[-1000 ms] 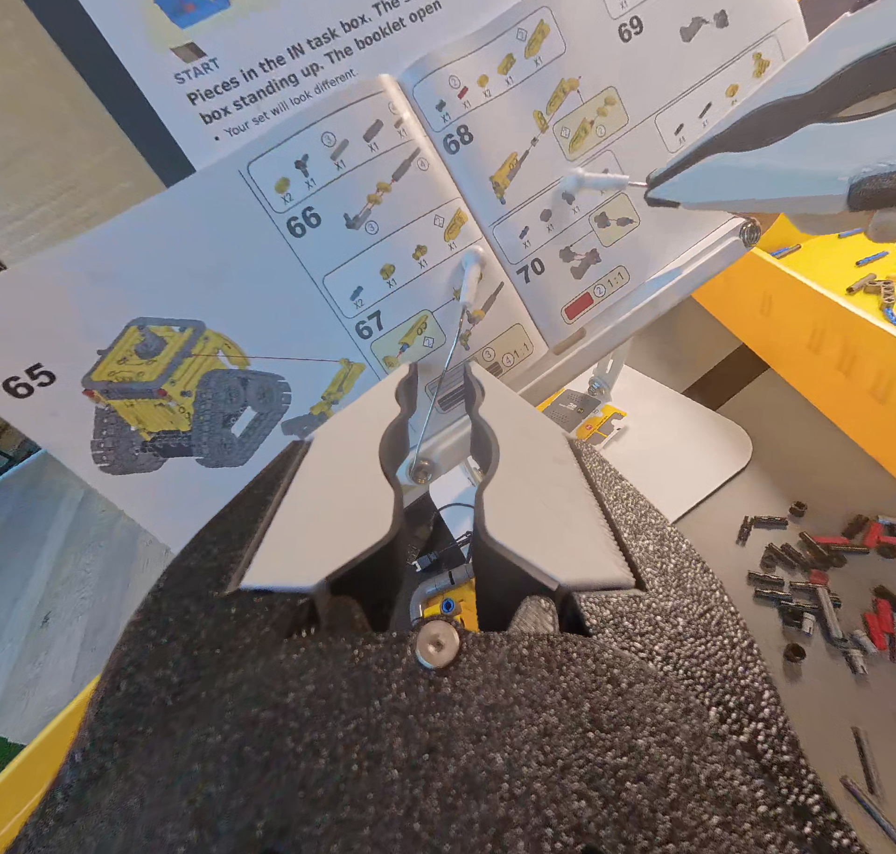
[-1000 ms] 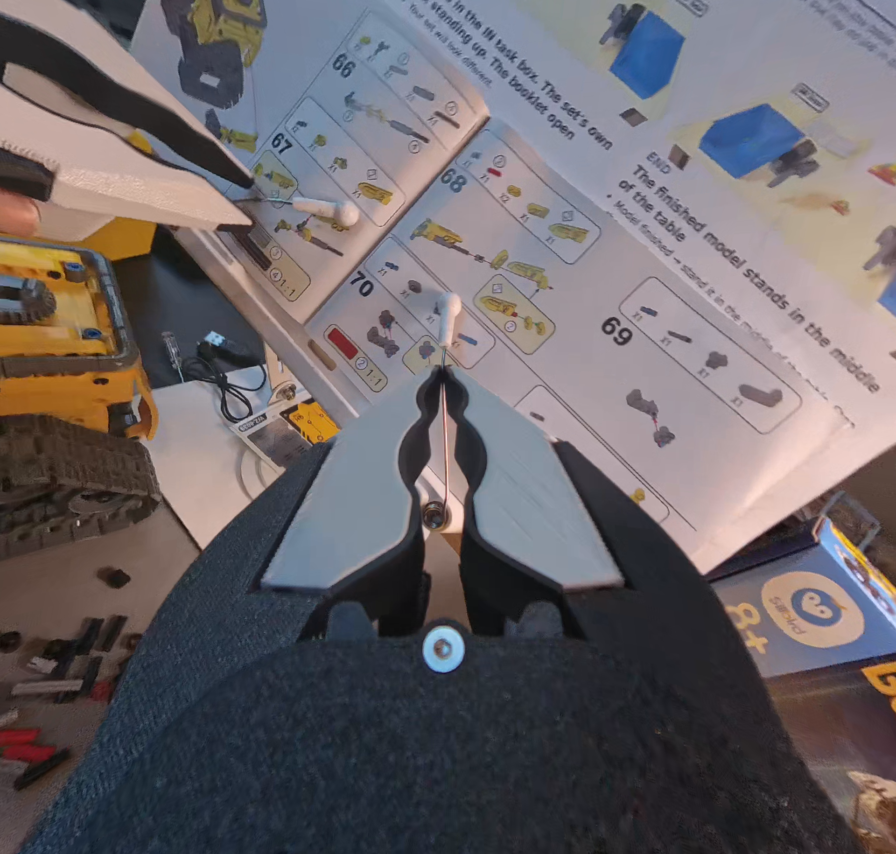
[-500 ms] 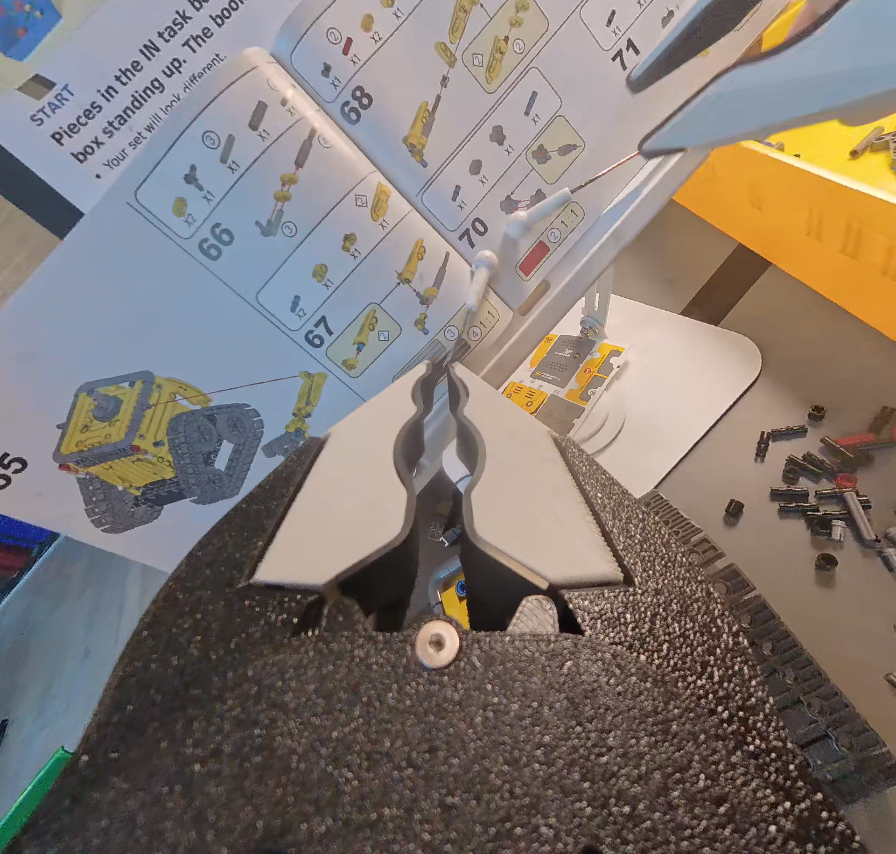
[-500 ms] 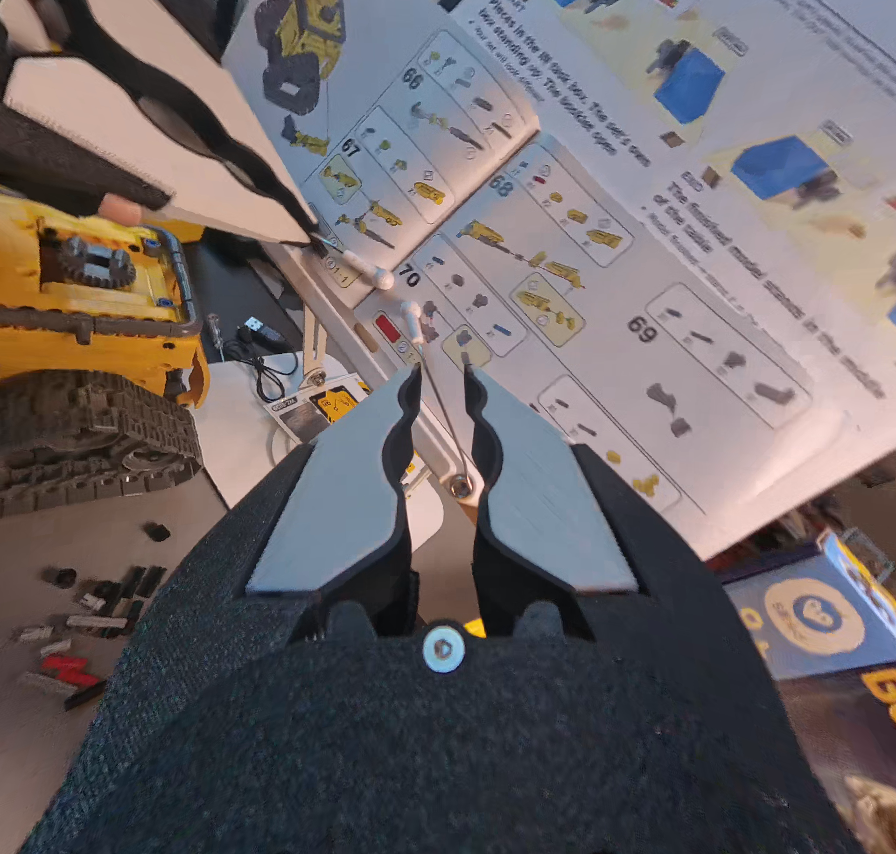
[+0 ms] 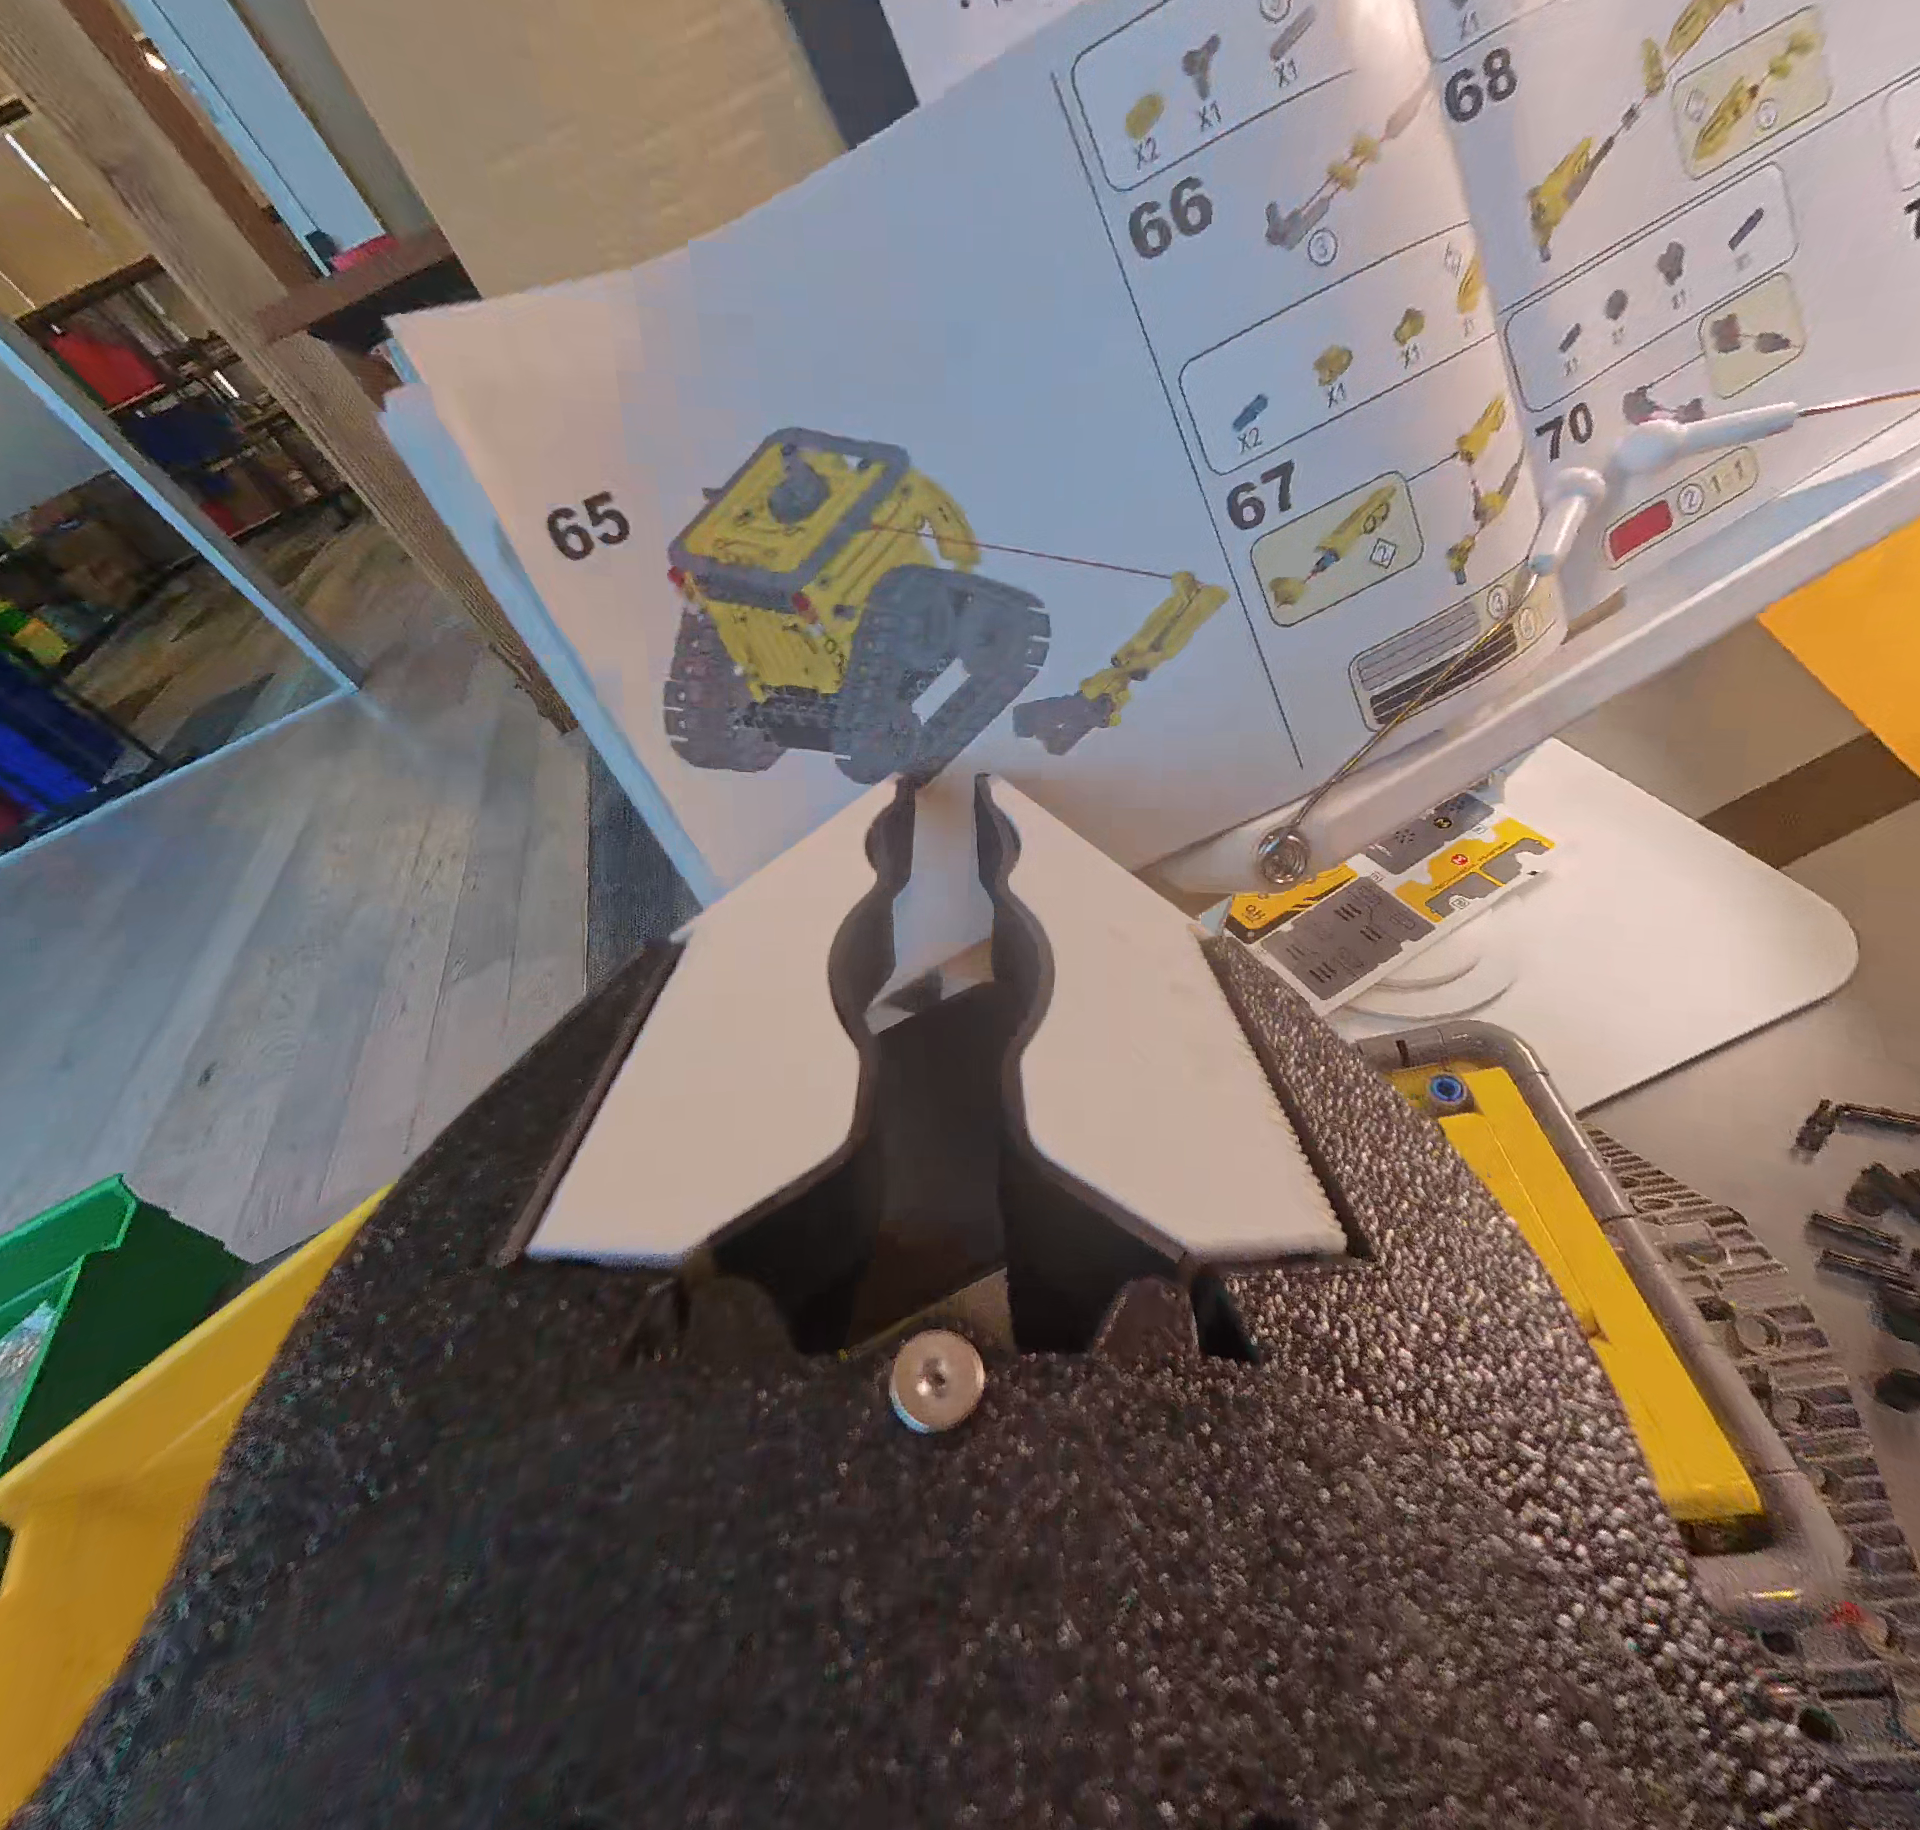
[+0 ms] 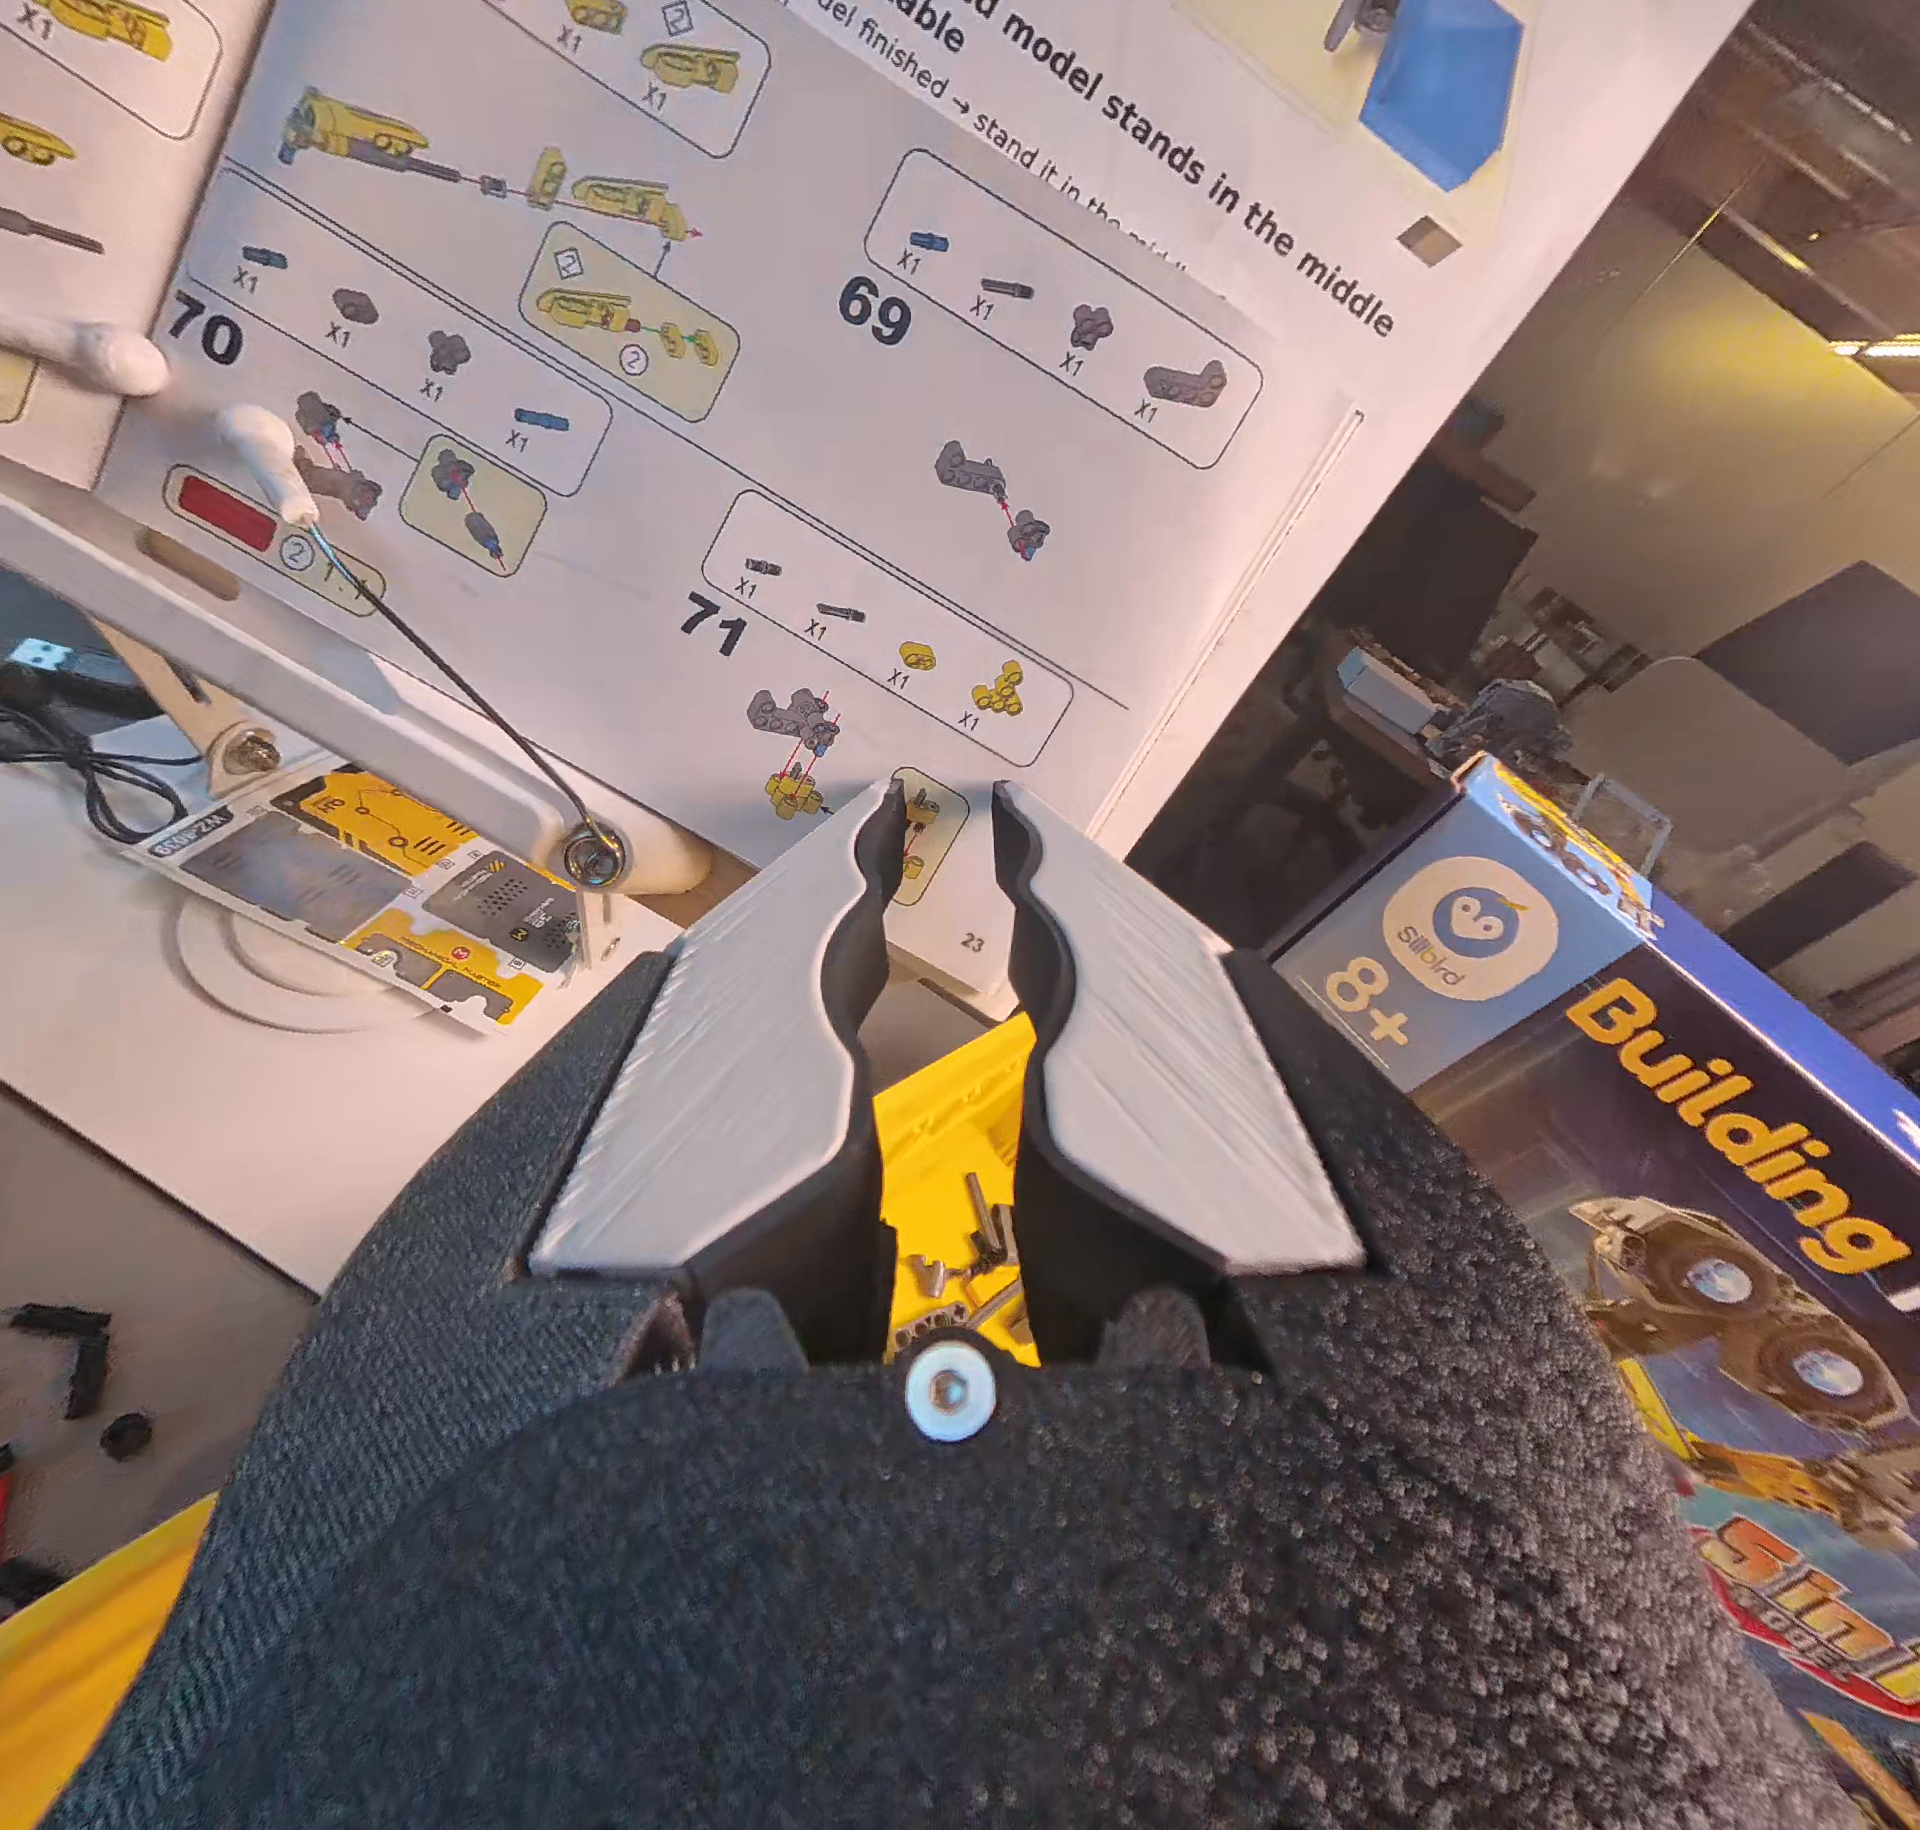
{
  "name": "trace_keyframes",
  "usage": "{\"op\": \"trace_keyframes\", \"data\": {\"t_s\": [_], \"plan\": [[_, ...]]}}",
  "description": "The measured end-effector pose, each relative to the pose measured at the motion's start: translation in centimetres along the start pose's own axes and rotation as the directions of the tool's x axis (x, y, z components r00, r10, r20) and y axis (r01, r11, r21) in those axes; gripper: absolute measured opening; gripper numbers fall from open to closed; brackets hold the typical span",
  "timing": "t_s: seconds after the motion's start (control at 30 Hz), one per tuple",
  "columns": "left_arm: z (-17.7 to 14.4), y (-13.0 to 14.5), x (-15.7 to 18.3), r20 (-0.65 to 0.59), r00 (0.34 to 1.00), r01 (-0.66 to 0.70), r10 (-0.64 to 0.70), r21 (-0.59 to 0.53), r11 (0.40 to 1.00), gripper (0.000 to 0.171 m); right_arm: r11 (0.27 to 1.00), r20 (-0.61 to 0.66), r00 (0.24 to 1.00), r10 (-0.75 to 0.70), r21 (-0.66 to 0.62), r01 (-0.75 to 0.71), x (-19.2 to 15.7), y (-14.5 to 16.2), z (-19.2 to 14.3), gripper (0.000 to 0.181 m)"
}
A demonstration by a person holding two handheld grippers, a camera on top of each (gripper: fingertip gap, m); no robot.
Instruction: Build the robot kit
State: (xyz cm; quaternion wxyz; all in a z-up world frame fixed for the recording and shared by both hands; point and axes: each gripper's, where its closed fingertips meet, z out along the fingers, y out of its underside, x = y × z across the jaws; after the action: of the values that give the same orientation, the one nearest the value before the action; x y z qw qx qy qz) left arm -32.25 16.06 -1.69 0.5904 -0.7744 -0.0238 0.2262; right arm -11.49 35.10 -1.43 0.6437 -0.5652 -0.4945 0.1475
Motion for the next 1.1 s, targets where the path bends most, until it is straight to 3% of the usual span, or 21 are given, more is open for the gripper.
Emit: {"op": "trace_keyframes", "data": {"t_s": [0.27,0.4,0.57,0.83,0.93,1.0,1.1], "plan": [[0.0,0.3,0.2,0.006,1.0,-0.031,0.031,0.005,1.0,0.011,0.998,0.016,0.999,0.045,0.038,-0.045,0.0,-1.0,-1.8,0.019],[-1.0,-0.3,0.0,0.003,1.0,-0.016,0.016,0.052,0.999,0.013,0.968,0.103,0.979,0.177,0.163,-0.192,-1.3,-3.7,-6.1,0.024],[-3.8,-1.0,0.3,-0.007,1.0,0.016,-0.015,0.147,0.989,0.012,0.899,0.32,0.904,0.283,0.239,-0.366,-6.6,-4.9,-13.3,0.026],[-5.6,-3.2,0.1,-0.009,0.996,0.087,-0.088,0.296,0.951,0.005,0.858,0.571,0.716,0.401,0.039,-0.512,-17.9,0.8,-23.0,0.026],[-4.1,-3.9,-0.3,-0.012,0.993,0.119,-0.12,0.3,0.946,0.003,0.898,0.569,0.753,0.33,0.057,-0.436,-19.9,2.9,-24.5,0.026],[-2.8,-4.1,-0.7,-0.013,0.987,0.156,-0.159,0.294,0.943,0.003,0.911,0.537,0.789,0.298,0.088,-0.404,-19.5,3.4,-24.2,0.024],[-1.3,-4.3,-1.5,0.012,0.981,0.181,-0.194,0.3,0.937,0.0,0.895,0.531,0.785,0.319,0.105,-0.434,-18.8,3.1,-23.8,0.024]]}}
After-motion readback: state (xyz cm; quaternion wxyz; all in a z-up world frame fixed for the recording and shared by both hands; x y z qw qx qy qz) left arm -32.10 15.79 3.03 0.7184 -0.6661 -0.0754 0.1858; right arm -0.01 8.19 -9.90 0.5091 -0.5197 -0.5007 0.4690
